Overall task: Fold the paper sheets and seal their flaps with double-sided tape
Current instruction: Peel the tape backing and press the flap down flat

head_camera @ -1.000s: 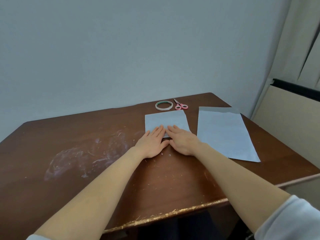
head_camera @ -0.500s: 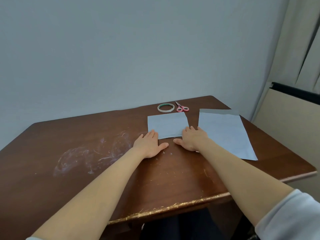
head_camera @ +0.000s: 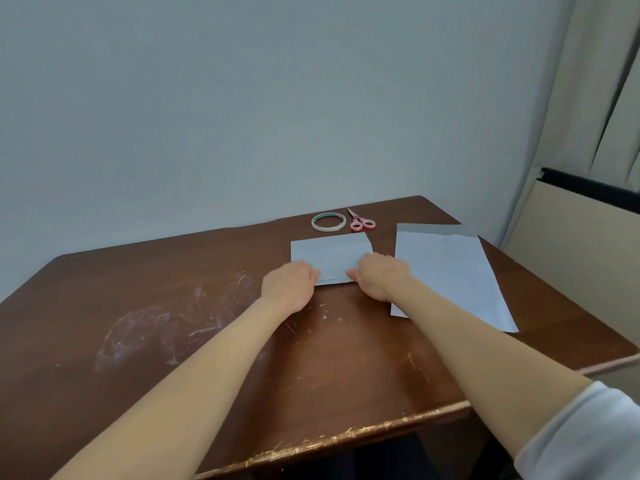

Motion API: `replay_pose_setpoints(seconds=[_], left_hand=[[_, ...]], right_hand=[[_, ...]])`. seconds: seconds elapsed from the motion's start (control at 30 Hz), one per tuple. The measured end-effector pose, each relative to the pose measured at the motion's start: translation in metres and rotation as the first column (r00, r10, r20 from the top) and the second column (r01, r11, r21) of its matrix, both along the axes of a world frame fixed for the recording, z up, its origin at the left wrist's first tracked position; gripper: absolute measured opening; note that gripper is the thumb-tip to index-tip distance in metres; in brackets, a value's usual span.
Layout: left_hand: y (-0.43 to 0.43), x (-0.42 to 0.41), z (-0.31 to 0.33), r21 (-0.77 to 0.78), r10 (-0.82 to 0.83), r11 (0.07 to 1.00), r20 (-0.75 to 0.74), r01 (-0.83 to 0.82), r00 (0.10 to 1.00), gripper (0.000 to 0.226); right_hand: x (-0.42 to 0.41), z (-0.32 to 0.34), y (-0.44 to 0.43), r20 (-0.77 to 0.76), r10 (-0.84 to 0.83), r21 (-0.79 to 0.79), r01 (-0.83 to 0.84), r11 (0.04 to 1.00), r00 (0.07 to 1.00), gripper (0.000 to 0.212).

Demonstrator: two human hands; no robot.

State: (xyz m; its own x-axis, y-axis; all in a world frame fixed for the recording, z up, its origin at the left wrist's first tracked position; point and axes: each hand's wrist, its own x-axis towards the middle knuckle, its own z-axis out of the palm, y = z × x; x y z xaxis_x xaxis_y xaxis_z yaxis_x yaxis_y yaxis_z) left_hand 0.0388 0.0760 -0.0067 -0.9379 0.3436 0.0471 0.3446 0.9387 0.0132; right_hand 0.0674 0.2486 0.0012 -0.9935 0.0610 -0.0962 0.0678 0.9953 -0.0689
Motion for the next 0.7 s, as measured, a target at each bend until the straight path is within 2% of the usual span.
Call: replay_pose_setpoints(seconds=[0.07, 0.17, 0.3, 0.43, 0.7], left_hand=[[0.005, -0.015, -0.001, 0.097, -0.033, 0.995, -0.018, 0.034, 0.999, 0.043], [0.017, -0.039, -0.006, 0.097, -0.130, 0.987, 0.018, 0.128, 0.991, 0.048], [0.032, -0.068, -0.011, 0.119, -0.112, 0.987, 0.042, 0.106, 0.993, 0.051], [0.036, -0.086, -0.017, 0.048, -0.111, 0.993, 0.137, 0.105, 0.984, 0.051], [0.026, -0.094, -0.026, 0.017, -0.047, 0.999, 0.190, 0.045, 0.981, 0.060]], right_hand=[[-0.011, 0.002, -0.006, -0.055, 0.089, -0.018, -0.090, 0.996, 0.995, 0.051], [-0.036, -0.007, -0.015, -0.100, 0.182, -0.043, -0.187, 0.981, 0.978, 0.052], [-0.068, -0.009, -0.018, -0.114, 0.176, -0.070, -0.185, 0.980, 0.978, 0.052], [-0.087, -0.018, -0.011, -0.025, 0.186, -0.090, -0.188, 0.978, 0.982, 0.052], [-0.096, -0.029, 0.003, 0.052, 0.058, -0.125, -0.052, 0.991, 0.997, 0.070]])
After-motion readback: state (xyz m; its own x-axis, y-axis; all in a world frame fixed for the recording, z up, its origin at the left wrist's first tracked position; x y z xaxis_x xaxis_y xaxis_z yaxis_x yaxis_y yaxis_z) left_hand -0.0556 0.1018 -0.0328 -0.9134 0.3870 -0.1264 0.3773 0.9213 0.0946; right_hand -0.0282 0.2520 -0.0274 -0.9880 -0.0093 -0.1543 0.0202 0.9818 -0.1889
